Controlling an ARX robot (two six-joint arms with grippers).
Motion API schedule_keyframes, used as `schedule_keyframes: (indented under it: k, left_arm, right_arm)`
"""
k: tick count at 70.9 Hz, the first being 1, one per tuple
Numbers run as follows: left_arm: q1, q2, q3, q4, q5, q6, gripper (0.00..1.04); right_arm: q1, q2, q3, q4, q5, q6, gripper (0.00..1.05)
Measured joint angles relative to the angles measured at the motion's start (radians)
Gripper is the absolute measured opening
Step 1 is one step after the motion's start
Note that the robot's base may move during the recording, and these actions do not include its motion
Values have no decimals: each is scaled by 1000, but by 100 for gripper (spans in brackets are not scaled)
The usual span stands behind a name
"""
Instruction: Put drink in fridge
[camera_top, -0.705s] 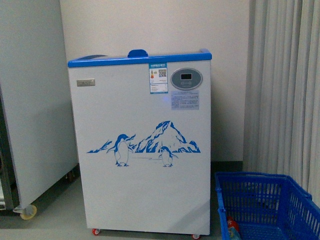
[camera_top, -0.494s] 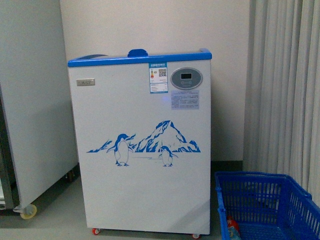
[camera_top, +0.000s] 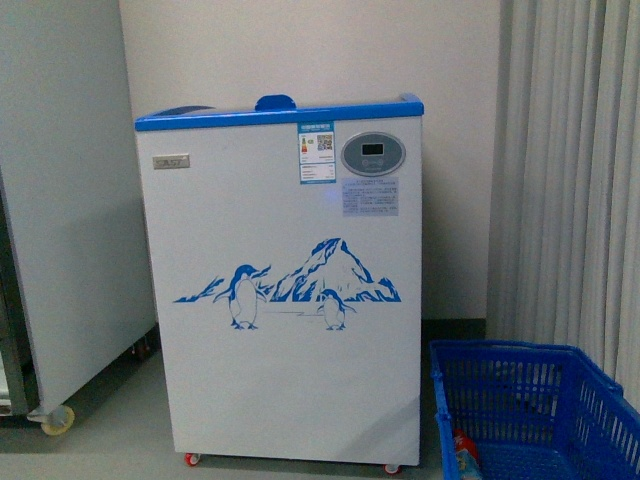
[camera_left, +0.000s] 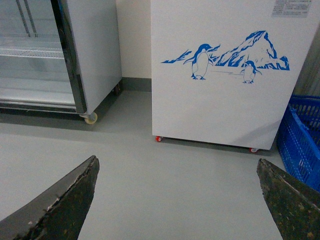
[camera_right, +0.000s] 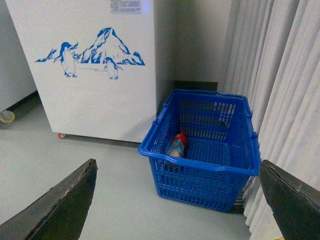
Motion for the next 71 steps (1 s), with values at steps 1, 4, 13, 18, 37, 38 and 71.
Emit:
schedule_keyframes:
  k: [1, 4, 13, 18, 37, 38, 71]
  left_arm:
    - [0, 0, 0, 0, 0, 0, 97]
    - [0, 0, 0, 0, 0, 0, 97]
    - [0, 0, 0, 0, 0, 0, 97]
    - [0, 0, 0, 0, 0, 0, 97]
    - [0, 0, 0, 0, 0, 0, 97]
    - [0, 0, 0, 0, 0, 0, 97]
    - [0, 0, 0, 0, 0, 0, 97]
  right_arm:
    - [0, 0, 0, 0, 0, 0, 97]
    - [0, 0, 0, 0, 0, 0, 97]
    - [0, 0, 0, 0, 0, 0, 97]
    - [0, 0, 0, 0, 0, 0, 97]
    - [0, 0, 0, 0, 0, 0, 97]
    - [0, 0, 0, 0, 0, 0, 97]
    - [0, 0, 0, 0, 0, 0, 97]
